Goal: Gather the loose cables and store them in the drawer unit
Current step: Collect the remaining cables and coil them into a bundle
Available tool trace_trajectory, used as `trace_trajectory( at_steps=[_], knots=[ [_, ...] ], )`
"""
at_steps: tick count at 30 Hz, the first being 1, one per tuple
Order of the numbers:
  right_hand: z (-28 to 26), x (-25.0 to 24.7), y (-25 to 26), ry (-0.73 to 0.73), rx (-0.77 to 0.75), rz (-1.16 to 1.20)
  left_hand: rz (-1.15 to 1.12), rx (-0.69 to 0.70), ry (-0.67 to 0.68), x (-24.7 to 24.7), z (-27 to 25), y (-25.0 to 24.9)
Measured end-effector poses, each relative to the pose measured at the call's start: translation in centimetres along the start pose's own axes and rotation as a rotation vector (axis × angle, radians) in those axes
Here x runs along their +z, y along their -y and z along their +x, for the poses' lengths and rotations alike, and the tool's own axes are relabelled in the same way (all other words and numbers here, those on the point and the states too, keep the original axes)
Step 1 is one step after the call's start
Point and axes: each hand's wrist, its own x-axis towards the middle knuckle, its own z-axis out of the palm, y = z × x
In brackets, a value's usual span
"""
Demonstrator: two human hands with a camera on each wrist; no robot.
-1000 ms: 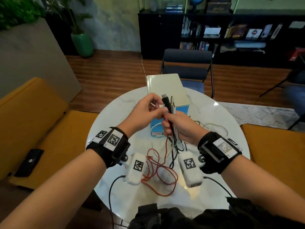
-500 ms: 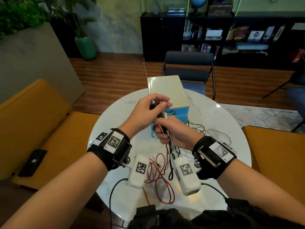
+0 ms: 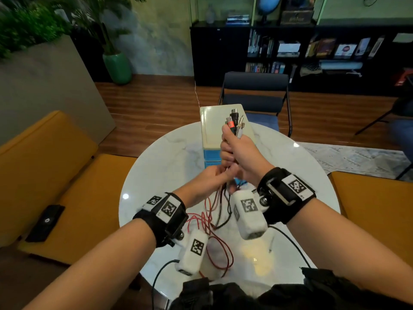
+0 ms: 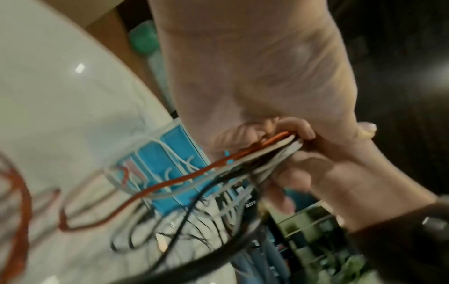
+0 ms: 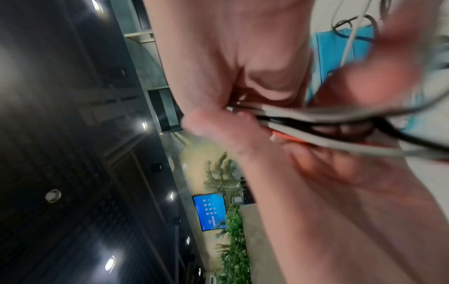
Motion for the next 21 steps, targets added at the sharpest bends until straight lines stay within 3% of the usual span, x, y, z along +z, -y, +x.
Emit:
trace_trajectory(
  at_steps=[3,9,13,18,21],
  knots=[
    [0.2,-0.4,-0.3,-0.012,-0.016,-0.048,0.3,-0.069,0.035,-1.1,0.5,0.2],
    [0.8,-1.1,0.7,-0.093,-0.057,-0.153,0.395,-0.272,0.165,-3.9,0.4,2.3],
    [1.6,-2.6,2.4,-0.213,-0.122,-0.158,0.696,-0.361,0.19,-7.4,-1.0,5.1],
    [1.7,-3.0,3.2,-0.26,-0.18,-0.191,0.939,-0.454,0.069,-12.3,-2.6,5.4],
    [1.4,-1.6,2.5,-0.212,-0.196,-0.25,1.344,-0.465,-0.145,-14.7,-2.0,2.5]
  ],
)
